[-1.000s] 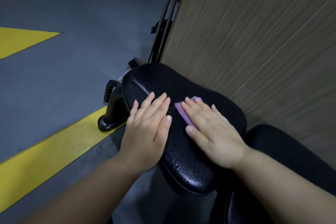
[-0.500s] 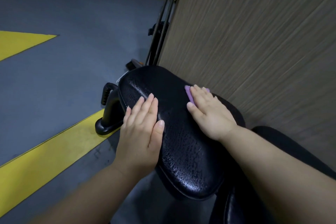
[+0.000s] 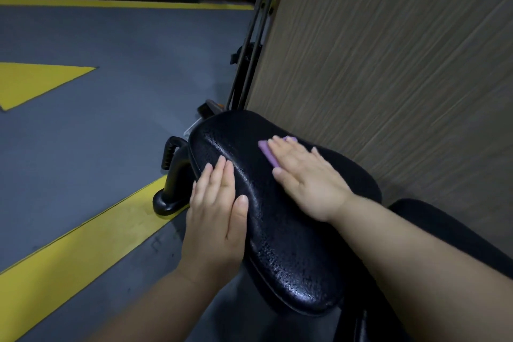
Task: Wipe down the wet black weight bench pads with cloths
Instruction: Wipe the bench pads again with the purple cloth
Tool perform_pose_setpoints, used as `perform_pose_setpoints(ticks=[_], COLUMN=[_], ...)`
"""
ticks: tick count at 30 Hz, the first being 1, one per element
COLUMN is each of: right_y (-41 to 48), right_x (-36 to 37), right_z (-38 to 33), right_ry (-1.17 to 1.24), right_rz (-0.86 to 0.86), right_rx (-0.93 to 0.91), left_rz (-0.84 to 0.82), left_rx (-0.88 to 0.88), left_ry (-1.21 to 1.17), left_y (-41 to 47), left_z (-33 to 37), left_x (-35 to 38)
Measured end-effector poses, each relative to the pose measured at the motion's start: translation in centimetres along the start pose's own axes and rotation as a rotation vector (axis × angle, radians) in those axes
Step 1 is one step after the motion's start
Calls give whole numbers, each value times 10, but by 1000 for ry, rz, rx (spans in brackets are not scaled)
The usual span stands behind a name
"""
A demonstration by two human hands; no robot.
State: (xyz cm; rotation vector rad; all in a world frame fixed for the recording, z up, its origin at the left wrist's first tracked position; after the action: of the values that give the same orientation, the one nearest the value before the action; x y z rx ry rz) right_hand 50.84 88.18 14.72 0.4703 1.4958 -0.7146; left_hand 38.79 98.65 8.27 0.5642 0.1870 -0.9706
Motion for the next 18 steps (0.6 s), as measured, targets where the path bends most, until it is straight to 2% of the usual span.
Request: perform_pose_setpoints(ticks=[3,6,8,13,18], right_y=[29,36,27,-5,8], right_x=[-2,1,-1,-2,-1], right_z=[29,28,11,-52,-59], right_ry=[83,64,45,30,42], right_rz=[-6,7,18,24,18], right_rx=[180,209,126,-253,-358], left_rz=[-12,-26,-32,25,55], left_rx=[-22,-30,-43,-10,8], left_ry=[35,47,39,10,12], left_y=[-2,-4,-5,-10,-11], left_z=[-2,-3,-6,-11,-13], left_x=[-1,-2,-2,-2,-2])
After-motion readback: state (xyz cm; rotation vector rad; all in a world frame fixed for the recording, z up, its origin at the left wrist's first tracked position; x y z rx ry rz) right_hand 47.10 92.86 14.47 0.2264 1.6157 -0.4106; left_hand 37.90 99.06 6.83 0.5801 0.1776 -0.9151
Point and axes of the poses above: each hand's wrist, its own y-axis towards the middle knuckle, its own x-axis out of the palm, z = x × y, the point moved 6 cm from there along y, towards the middle knuckle, and after that the axes turned 8 degrees about -y, right-handed, at the moved point
